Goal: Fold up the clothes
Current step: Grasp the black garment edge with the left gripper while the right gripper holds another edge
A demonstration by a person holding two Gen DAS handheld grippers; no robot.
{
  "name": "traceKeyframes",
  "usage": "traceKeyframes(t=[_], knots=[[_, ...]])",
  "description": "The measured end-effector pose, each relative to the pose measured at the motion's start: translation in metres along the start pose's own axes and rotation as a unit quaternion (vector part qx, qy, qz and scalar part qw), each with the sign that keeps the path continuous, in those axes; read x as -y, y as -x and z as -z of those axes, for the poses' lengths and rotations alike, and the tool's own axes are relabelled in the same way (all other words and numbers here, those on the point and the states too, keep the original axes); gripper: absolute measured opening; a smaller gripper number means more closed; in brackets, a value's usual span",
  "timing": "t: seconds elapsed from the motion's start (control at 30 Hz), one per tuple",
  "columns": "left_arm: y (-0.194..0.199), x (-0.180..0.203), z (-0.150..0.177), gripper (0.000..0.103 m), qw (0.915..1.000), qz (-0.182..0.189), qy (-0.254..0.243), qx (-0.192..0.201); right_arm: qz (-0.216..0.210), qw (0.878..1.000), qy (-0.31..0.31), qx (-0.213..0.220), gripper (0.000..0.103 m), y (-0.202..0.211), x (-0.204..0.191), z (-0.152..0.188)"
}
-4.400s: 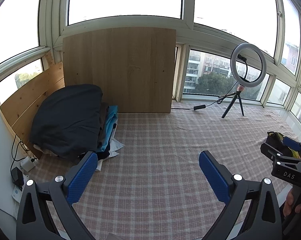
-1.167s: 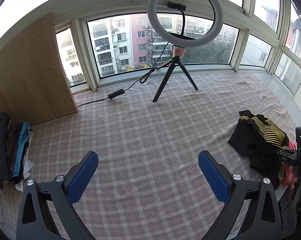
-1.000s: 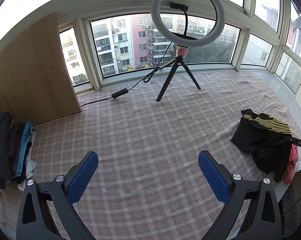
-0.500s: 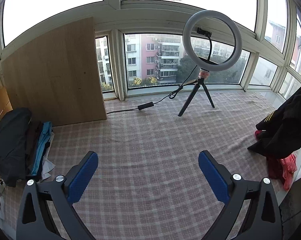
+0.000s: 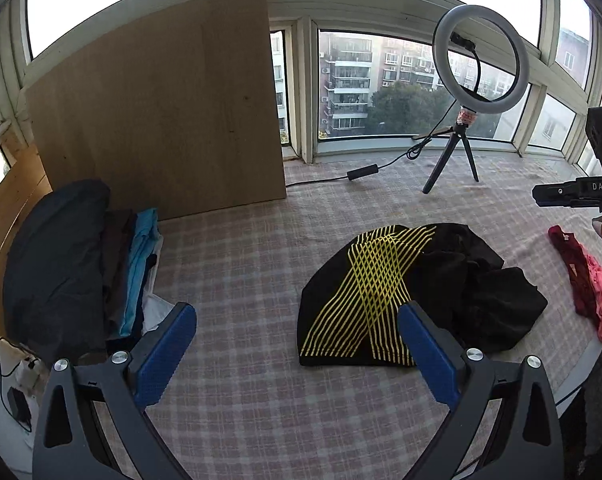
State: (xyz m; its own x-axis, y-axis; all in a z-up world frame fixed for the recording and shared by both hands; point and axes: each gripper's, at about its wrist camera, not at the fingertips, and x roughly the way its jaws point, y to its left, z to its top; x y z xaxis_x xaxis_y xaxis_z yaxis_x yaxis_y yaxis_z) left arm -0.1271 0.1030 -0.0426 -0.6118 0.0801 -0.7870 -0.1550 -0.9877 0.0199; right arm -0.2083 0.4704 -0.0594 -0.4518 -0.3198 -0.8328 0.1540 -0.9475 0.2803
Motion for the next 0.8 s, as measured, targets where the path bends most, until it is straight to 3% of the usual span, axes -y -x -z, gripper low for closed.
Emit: traceKeyframes(t=[0.03, 0.2, 0.37, 0.5, 0.57, 0.63, 0.7, 0.77, 0.8], knots=[[-0.014, 0.002, 0.004, 0.101, 0.9998, 0.005, -0.012, -0.017, 0.018, 1.000, -0.004, -0.012, 0.056, -0.008, 0.013, 0.009], [-0.085, 0.015, 0.027, 0.101, 0.9934, 0.044, -0.046, -0.096, 0.106, 0.991, -0.028, -0.073, 0.057, -0.051, 0.079, 0.052], [-0.138, 0.039, 0.037, 0.101, 0.9851, 0.047, -0.065, -0.152, 0.109, 0.982, -0.097, -0.121, 0.057, -0.084, 0.142, 0.088], [-0.165, 0.063, 0.035, 0.100, 0.9799, 0.064, -0.080, -0.171, 0.106, 0.980, -0.109, -0.127, 0.057, -0.104, 0.151, 0.088], [-0.178, 0.071, 0.036, 0.083, 0.9773, 0.051, -0.086, -0.187, 0.115, 0.982, -0.082, -0.123, 0.063, -0.111, 0.141, 0.085], [-0.186, 0.072, 0.037, 0.033, 0.9745, 0.052, -0.079, -0.204, 0.125, 0.982, -0.050, -0.131, 0.063, -0.118, 0.130, 0.083], [-0.186, 0.069, 0.036, 0.020, 0.9734, 0.072, -0.059, -0.209, 0.148, 0.980, -0.014, -0.132, 0.062, -0.120, 0.120, 0.084], [-0.177, 0.065, 0.034, 0.009, 0.9751, 0.086, -0.048, -0.199, 0.128, 0.984, -0.001, -0.128, 0.033, -0.114, 0.113, 0.086], [-0.169, 0.061, 0.031, 0.006, 0.9769, 0.087, -0.043, -0.190, 0.118, 0.985, 0.006, -0.126, 0.009, -0.110, 0.110, 0.087]])
